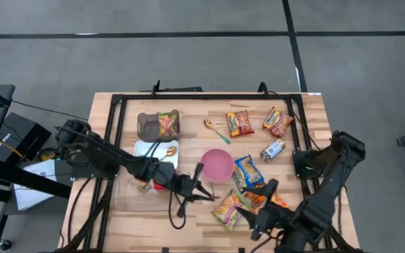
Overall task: Pick & Place Food Item
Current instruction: Put the green spoon into the white bin
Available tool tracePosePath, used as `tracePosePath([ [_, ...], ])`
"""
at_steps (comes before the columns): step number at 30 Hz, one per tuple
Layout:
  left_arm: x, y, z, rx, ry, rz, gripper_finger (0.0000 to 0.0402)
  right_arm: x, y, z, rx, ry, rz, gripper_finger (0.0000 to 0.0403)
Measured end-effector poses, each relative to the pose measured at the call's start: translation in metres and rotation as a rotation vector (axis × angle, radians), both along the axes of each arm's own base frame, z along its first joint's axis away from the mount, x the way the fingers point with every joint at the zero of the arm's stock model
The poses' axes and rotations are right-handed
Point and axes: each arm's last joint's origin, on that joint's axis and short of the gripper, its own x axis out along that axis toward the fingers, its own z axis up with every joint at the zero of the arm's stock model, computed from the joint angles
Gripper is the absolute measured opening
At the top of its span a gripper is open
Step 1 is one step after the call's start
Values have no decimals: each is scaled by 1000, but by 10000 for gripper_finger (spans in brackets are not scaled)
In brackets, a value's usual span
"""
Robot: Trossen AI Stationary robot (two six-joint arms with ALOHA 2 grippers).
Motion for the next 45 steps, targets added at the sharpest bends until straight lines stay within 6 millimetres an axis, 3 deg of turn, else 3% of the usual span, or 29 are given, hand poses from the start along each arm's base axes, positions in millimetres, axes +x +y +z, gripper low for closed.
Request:
tracePosePath([
  [7,-35,4,26,-5,105,260,2,-17,4,3,37,-13,17,307],
  [13,-60,46,45,-118,233,457,3,-17,3,3,32,-14,13,307],
  [20,-78,97,39,-230,465,610,3,-15,1,3,29,-16,4,307],
  [28,-90,127,21,-267,743,610,3,-15,0,3,22,-10,3,307],
  [37,-94,146,9,-323,886,695,4,-15,0,3,23,-9,4,307],
  [45,-83,149,-8,-339,962,740,5,-17,-1,2,27,-6,2,307],
])
